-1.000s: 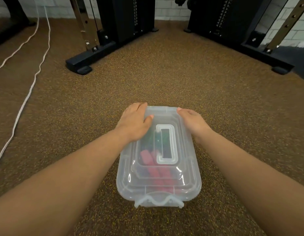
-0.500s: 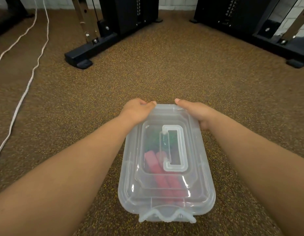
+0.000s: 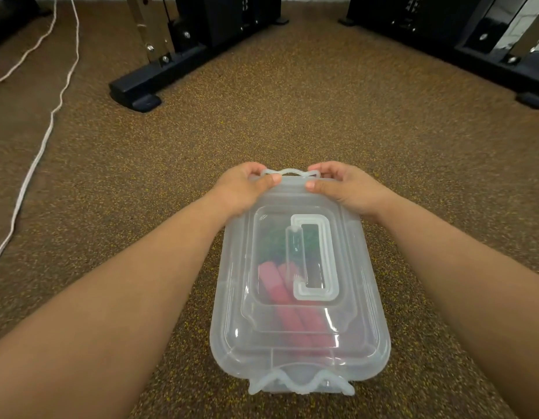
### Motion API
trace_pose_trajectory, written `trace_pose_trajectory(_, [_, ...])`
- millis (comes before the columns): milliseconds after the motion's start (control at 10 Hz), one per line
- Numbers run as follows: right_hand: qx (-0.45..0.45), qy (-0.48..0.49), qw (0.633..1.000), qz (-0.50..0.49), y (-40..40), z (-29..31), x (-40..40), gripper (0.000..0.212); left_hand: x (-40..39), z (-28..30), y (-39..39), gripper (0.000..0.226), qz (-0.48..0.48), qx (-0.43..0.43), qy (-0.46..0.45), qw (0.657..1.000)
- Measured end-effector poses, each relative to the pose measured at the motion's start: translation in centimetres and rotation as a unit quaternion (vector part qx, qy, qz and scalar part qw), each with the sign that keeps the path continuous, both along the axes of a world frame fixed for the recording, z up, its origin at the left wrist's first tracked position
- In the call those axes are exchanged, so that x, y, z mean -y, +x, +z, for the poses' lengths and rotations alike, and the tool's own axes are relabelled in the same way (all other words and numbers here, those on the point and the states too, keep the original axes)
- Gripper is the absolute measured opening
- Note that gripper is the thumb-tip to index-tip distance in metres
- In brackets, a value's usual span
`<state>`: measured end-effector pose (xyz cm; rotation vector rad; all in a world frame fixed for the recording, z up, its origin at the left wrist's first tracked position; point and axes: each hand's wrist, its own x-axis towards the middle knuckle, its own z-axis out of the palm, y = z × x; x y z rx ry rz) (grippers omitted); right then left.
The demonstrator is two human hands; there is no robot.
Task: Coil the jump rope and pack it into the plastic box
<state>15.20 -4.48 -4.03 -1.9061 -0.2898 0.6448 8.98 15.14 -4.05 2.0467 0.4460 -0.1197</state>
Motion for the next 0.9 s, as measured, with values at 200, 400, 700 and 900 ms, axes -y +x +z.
trace_pose_trajectory(200, [0.088,-0.035,0.995,-0.018,-0.5,0.1,-0.2,0.024,0.2,-0.5,0.0,0.023,0.024,0.035,0.038,0.998])
trace_pose_trajectory(400, [0.15,-0.1,0.981,-0.065,-2.0,0.1,-0.4,0.039,0.9,0.1,-1.0,0.048,-0.006,0.055,0.191,0.98])
trace_pose_trajectory(700, [0.161,-0.122,0.978,-0.052,-6.0,1.4,1.9,0.049,1.9,1.1,-3.6,0.047,-0.083,0.064,0.314,0.943])
trace_pose_trajectory(900, [0.129,-0.23,0.965,0.0,-7.4,4.0,3.1,0.052,3.0,3.6,-4.8,0.039,-0.137,0.001,0.309,0.941])
